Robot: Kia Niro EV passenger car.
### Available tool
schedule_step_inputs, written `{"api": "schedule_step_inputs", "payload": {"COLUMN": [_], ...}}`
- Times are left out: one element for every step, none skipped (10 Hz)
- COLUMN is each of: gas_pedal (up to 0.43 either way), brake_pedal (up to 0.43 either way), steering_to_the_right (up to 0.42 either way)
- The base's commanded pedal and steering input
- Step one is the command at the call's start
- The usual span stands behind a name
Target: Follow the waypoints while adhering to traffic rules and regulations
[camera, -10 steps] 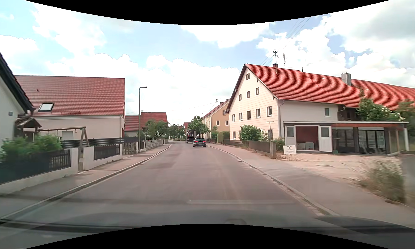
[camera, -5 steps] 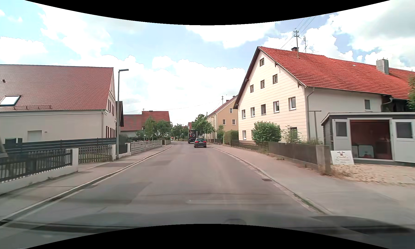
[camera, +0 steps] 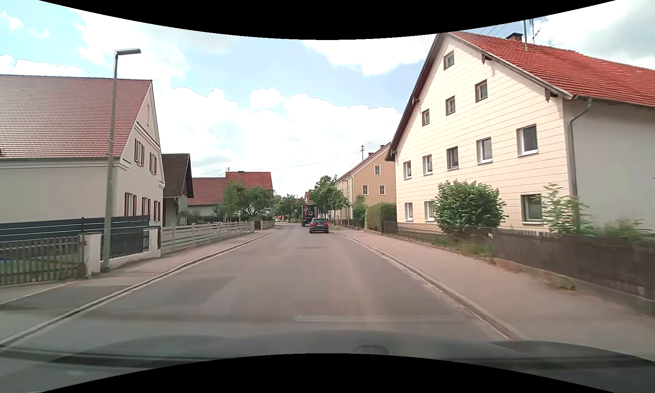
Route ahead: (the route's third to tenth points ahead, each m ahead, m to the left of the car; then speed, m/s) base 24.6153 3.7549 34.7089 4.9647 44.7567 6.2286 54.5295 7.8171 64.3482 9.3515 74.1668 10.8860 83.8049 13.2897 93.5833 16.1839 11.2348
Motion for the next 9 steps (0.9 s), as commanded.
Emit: {"api": "schedule_step_inputs", "payload": {"gas_pedal": [0.118, 0.118, 0.118, 0.118, 0.118, 0.118, 0.118, 0.13, 0.169], "brake_pedal": [0.0, 0.0, 0.0, 0.0, 0.0, 0.0, 0.0, 0.0, 0.0], "steering_to_the_right": [-0.028, -0.028, -0.026, -0.025, -0.025, -0.025, -0.025, -0.024, -0.024]}}
